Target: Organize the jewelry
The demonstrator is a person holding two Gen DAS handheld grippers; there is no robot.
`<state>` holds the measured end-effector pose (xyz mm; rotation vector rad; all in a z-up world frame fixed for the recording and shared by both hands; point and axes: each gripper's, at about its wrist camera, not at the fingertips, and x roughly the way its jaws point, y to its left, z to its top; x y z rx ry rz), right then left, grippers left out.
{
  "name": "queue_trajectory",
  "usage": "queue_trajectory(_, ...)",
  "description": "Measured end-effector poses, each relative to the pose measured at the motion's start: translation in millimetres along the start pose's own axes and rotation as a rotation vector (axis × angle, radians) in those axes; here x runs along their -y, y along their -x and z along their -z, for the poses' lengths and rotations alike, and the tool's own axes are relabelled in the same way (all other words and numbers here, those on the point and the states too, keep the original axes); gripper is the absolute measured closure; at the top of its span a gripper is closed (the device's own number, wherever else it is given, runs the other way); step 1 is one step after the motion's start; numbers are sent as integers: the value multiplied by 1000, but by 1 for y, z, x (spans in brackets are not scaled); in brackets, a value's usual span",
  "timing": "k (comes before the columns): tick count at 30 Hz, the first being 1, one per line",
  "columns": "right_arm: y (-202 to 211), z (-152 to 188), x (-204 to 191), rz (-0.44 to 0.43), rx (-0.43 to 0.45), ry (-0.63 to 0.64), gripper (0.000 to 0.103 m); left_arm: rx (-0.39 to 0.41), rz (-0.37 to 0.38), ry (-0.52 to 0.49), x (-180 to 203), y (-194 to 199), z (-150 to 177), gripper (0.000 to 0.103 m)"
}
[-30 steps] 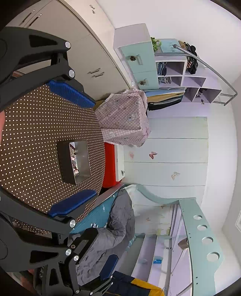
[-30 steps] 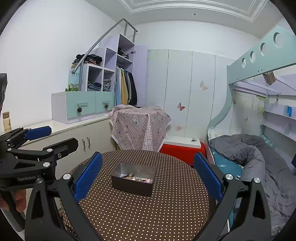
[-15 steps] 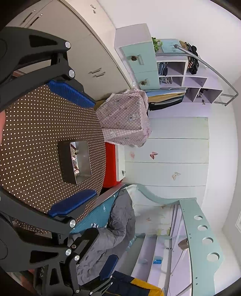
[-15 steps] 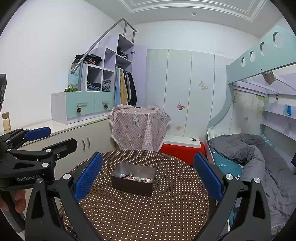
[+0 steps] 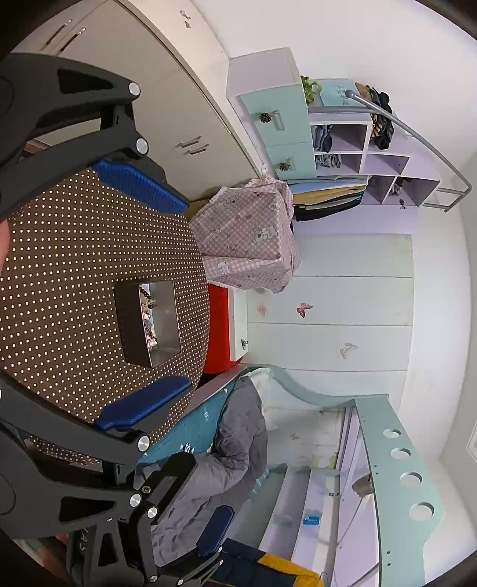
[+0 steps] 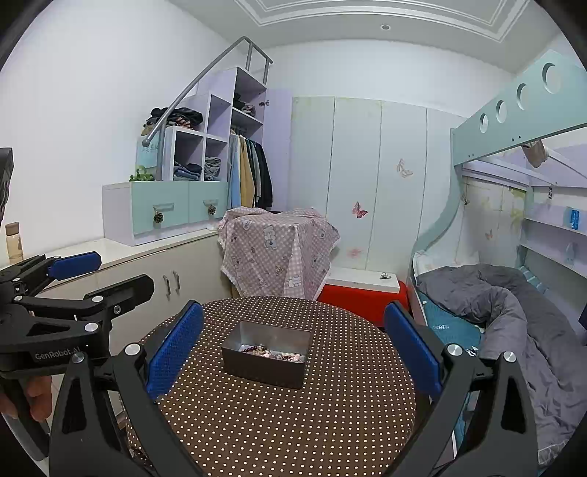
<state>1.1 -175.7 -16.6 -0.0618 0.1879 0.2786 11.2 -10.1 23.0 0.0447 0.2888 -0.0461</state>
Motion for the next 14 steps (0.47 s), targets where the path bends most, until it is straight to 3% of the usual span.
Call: queue_trajectory(14, 0, -2, -2, -2, -2, -2, 8, -1, -12, -2, 2, 6, 1, 15)
